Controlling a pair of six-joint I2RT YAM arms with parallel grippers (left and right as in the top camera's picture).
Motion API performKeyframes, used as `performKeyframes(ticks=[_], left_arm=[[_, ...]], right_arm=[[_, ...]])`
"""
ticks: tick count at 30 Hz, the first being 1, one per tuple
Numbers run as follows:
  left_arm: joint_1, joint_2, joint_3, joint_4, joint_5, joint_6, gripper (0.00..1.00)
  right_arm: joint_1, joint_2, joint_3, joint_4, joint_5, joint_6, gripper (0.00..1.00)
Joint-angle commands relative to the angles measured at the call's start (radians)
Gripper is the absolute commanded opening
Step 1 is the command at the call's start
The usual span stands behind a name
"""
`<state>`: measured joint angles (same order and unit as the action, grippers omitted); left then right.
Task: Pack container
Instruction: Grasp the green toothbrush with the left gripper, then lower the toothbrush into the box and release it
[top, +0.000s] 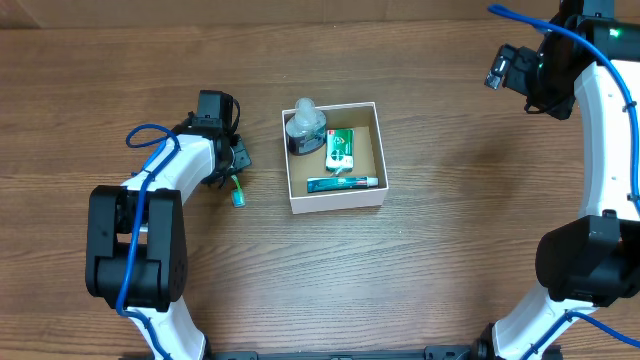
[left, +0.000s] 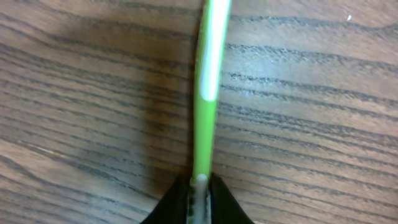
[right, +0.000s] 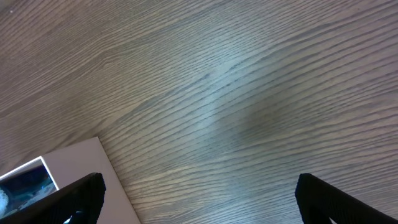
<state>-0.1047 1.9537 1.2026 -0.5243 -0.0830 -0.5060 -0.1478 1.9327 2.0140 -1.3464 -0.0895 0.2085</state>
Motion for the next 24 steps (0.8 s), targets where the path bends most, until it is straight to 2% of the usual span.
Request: performKeyframes(ticks=[1, 3, 6, 11, 13, 16, 19, 24], left_arm=[[-0.006, 0.021, -0.035, 0.002, 0.028, -0.011, 0.08], [-0.006, 0.021, -0.025, -0.014, 0.028, -0.010, 0.04], [-0.006, 0.021, 0.044, -0.090, 0.028, 0.021, 0.04], [-0.006, 0.020, 0.374, -0.371, 0.021, 0.162, 0.04], [-0.007, 0.020, 0.566, -0.510, 0.022, 0.229, 0.04], [-0.018, 0.020, 0.729, -0.639, 0.026, 0.273, 0.04], [-0.098, 0.020, 0.909, -0.775, 0.031, 0.389, 0.04], [-0.313, 0.020, 1.033, -0.850, 0.026, 0.613, 0.06]], right_arm=[[0.004, -0.023, 0.015, 0.005, 0.006, -0.003, 1.00], [0.004, -0.023, 0.015, 0.005, 0.006, -0.003, 1.00], [0.004, -0.023, 0.015, 0.005, 0.006, -0.003, 1.00], [0.004, -0.023, 0.015, 0.005, 0.006, -0.003, 1.00], [0.004, -0.023, 0.015, 0.005, 0.006, -0.003, 1.00], [0.004, -0.023, 0.015, 0.005, 0.006, -0.003, 1.00], [0.004, -0.023, 0.015, 0.005, 0.006, -0.003, 1.00], [0.004, -0.023, 0.015, 0.005, 0.006, -0.003, 1.00]])
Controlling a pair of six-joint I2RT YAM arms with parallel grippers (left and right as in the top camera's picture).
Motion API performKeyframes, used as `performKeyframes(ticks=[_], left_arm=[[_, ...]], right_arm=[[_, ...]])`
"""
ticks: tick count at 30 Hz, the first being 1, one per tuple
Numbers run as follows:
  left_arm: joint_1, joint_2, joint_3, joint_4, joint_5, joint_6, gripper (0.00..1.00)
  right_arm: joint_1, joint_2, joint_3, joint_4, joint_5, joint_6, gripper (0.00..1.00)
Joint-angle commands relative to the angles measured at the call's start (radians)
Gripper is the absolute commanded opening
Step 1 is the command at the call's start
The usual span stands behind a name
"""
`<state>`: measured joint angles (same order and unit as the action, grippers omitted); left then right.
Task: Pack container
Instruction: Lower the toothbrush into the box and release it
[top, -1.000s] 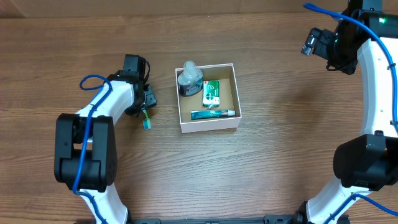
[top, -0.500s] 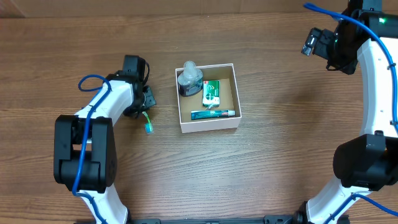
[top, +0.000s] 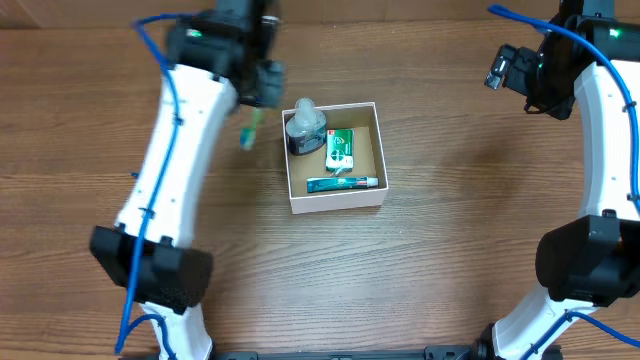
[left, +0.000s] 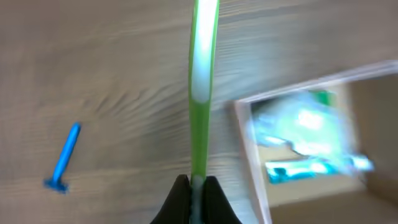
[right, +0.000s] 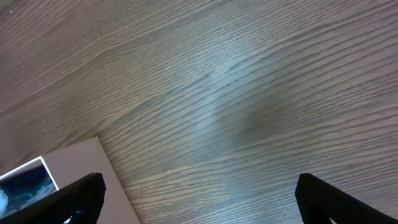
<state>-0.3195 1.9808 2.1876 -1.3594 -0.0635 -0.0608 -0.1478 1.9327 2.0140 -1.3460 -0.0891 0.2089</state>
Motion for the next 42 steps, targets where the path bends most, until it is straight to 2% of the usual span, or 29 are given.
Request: performKeyframes(ticks=[1, 4, 8, 16, 18, 19, 21, 24, 27, 29, 30, 31, 33, 34, 36, 38, 42], left_arm=[[-0.161, -0.007, 0.050, -0.027, 0.001, 0.222, 0.07], [-0.259, -0.006, 0.041, -0.066, 0.001, 0.286, 0.08], [-0.275, -0.006, -0.016, -0.063, 0.026, 0.327, 0.08], [-0.277, -0.006, -0.219, 0.202, 0.087, 0.346, 0.14], [-0.276, -0.006, -0.262, 0.254, 0.088, 0.346, 0.18], [-0.276, -0.006, -0.299, 0.290, 0.087, 0.345, 0.26], [-0.276, -0.006, -0.332, 0.318, 0.087, 0.345, 0.36], [-0.276, -0.008, -0.335, 0.340, 0.082, 0.327, 0.36], [-0.283, -0.017, -0.227, 0.266, 0.087, 0.272, 0.38], [-0.298, -0.020, -0.097, 0.162, 0.118, 0.264, 0.40], [-0.315, -0.020, 0.051, 0.040, 0.113, 0.262, 0.42], [-0.318, -0.020, 0.104, -0.006, 0.102, 0.262, 0.42], [-0.310, -0.020, 0.207, -0.110, -0.021, 0.235, 0.43], [-0.292, -0.020, 0.211, -0.133, -0.117, 0.176, 0.44], [-0.231, -0.019, 0.199, -0.183, -0.203, 0.077, 0.43], [-0.111, -0.019, 0.163, -0.215, -0.198, 0.008, 0.41], [0.070, -0.019, 0.014, -0.201, -0.164, 0.005, 0.42]], right_arm=[[0.004, -0.023, 0.015, 0.005, 0.006, -0.003, 1.00], [0.004, -0.023, 0.015, 0.005, 0.006, -0.003, 1.00], [0.004, -0.023, 0.015, 0.005, 0.006, -0.003, 1.00], [0.004, -0.023, 0.015, 0.005, 0.006, -0.003, 1.00], [0.004, -0.023, 0.015, 0.005, 0.006, -0.003, 1.00], [0.004, -0.023, 0.015, 0.005, 0.006, -0.003, 1.00], [0.004, -0.023, 0.015, 0.005, 0.006, -0.003, 1.00], [0.004, -0.023, 0.015, 0.005, 0.006, -0.003, 1.00], [0.004, -0.023, 0.015, 0.005, 0.006, -0.003, 1.00], [0.004, -0.023, 0.015, 0.005, 0.006, -0.003, 1.00], [0.004, -0.023, 0.015, 0.005, 0.006, -0.003, 1.00], [0.004, -0.023, 0.015, 0.005, 0.006, -0.003, 1.00], [0.004, -0.023, 0.015, 0.005, 0.006, -0.003, 1.00], [0.004, -0.023, 0.015, 0.005, 0.006, -0.003, 1.00], [0.004, -0.023, 0.015, 0.005, 0.006, -0.003, 1.00], [0.004, -0.023, 0.015, 0.005, 0.006, -0.003, 1.00], [0.004, -0.023, 0.015, 0.005, 0.006, -0.003, 1.00]])
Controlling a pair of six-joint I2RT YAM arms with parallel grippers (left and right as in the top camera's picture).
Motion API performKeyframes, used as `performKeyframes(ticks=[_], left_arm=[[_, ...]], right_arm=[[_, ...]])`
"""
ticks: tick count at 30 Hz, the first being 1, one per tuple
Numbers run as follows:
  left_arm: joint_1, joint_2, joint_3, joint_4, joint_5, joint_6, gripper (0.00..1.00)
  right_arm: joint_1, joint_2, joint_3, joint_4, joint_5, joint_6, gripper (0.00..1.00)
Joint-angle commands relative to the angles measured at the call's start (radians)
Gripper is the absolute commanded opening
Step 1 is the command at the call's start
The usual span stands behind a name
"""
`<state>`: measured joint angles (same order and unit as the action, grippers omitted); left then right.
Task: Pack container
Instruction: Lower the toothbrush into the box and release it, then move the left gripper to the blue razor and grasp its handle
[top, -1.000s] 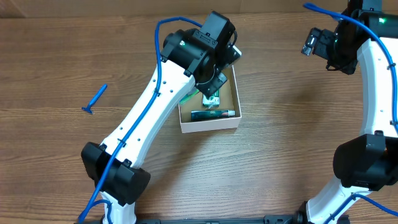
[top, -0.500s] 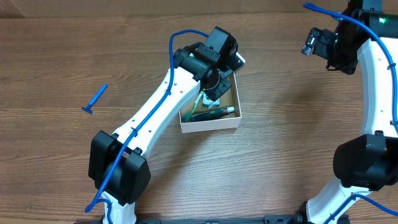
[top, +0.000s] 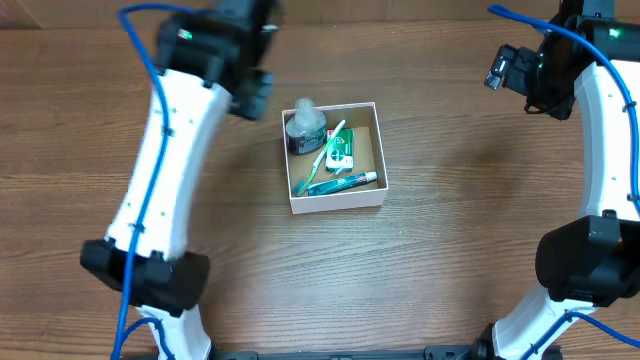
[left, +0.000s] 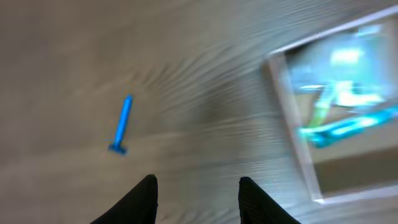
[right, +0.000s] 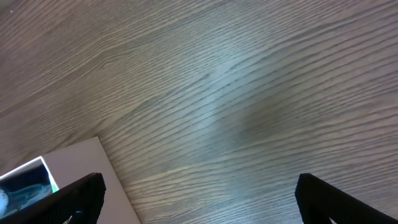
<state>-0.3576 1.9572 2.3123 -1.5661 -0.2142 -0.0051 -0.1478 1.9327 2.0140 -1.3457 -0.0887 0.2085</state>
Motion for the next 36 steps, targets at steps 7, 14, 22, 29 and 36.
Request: performKeyframes(ticks=[7, 14, 22, 29, 36], left_arm=[[0.299, 0.004, -0.584, 0.249, 0.049, -0.042, 0.45], [0.513, 0.004, -0.779, 0.438, 0.159, 0.049, 0.62], [0.622, 0.004, -0.779, 0.585, 0.155, 0.327, 0.82], [0.638, 0.007, -0.801, 0.715, 0.162, 0.397, 0.82], [0.639, 0.018, -0.893, 0.789, 0.164, 0.432, 0.82]], right_arm=[[0.004, -0.023, 0.015, 0.005, 0.006, -0.003, 1.00], [0.004, -0.023, 0.015, 0.005, 0.006, -0.003, 1.00], [0.004, -0.023, 0.015, 0.005, 0.006, -0.003, 1.00], [0.004, -0.023, 0.015, 0.005, 0.006, -0.003, 1.00], [0.004, -0.023, 0.015, 0.005, 0.006, -0.003, 1.00]])
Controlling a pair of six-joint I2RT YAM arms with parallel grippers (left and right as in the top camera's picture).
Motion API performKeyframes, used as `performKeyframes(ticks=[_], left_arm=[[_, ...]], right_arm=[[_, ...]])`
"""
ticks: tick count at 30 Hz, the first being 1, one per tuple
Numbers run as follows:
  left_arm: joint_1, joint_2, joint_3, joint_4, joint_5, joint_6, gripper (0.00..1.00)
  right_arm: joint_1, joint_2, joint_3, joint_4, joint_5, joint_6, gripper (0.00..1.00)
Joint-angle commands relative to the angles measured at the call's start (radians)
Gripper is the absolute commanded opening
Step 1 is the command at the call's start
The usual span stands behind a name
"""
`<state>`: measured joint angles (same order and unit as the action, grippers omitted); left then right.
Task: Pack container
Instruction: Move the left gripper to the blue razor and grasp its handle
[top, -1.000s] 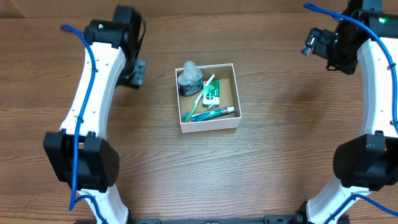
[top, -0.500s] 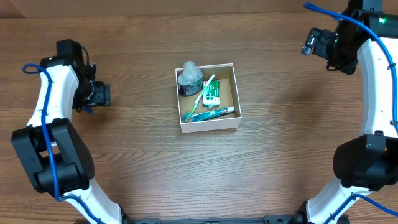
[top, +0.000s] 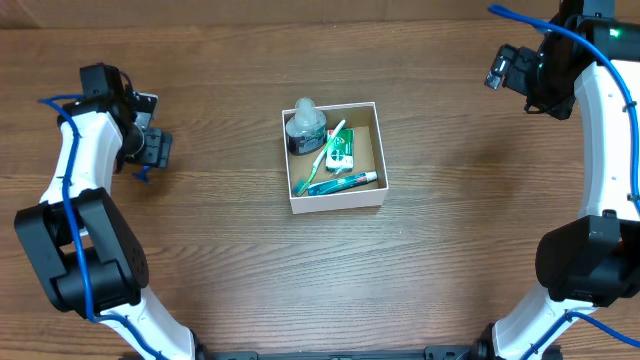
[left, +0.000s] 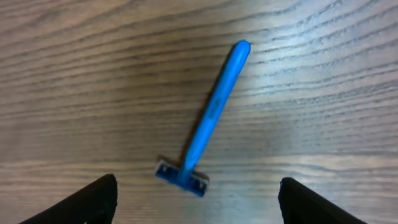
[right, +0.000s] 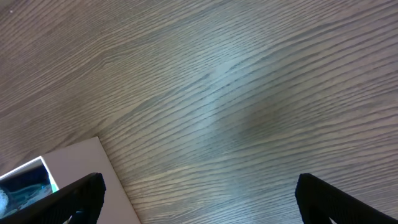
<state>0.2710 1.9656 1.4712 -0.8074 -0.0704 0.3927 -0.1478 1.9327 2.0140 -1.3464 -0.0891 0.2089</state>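
A white box stands mid-table holding a clear-capped bottle, a green packet, a teal tube and a green toothbrush lying aslant. A blue razor lies on the wood at the far left, right under my left gripper, which is open around its head end. In the overhead view the left gripper nearly hides the razor. My right gripper is open and empty, high at the back right.
The wooden table spreads around the box. A corner of the white box shows at the lower left of the right wrist view.
My left gripper has moved from beside the box's back left corner to the far left of the table, and now hangs open over the blue razor. The right arm has not moved.
My left gripper was shut on the green toothbrush on the table left of the box. Then it held the toothbrush lifted near the box's back left corner. Then the toothbrush lay in the box and the gripper was open. Now it is over the razor.
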Motion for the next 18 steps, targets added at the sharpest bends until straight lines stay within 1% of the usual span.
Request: performKeyframes(ticks=[1, 7, 11, 17, 18], left_arm=[[0.010, 0.010, -0.080, 0.063, 0.019, 0.035, 0.82], [0.010, 0.010, -0.167, 0.230, 0.020, 0.050, 0.80], [0.010, 0.010, -0.209, 0.338, 0.084, 0.073, 0.78], [0.010, 0.010, -0.231, 0.354, 0.124, 0.066, 0.71], [0.010, 0.010, -0.242, 0.343, 0.123, 0.034, 0.68]], right_arm=[[0.004, -0.023, 0.015, 0.005, 0.006, -0.003, 1.00], [0.004, -0.023, 0.015, 0.005, 0.006, -0.003, 1.00], [0.004, -0.023, 0.015, 0.005, 0.006, -0.003, 1.00], [0.004, -0.023, 0.015, 0.005, 0.006, -0.003, 1.00], [0.004, -0.023, 0.015, 0.005, 0.006, -0.003, 1.00]])
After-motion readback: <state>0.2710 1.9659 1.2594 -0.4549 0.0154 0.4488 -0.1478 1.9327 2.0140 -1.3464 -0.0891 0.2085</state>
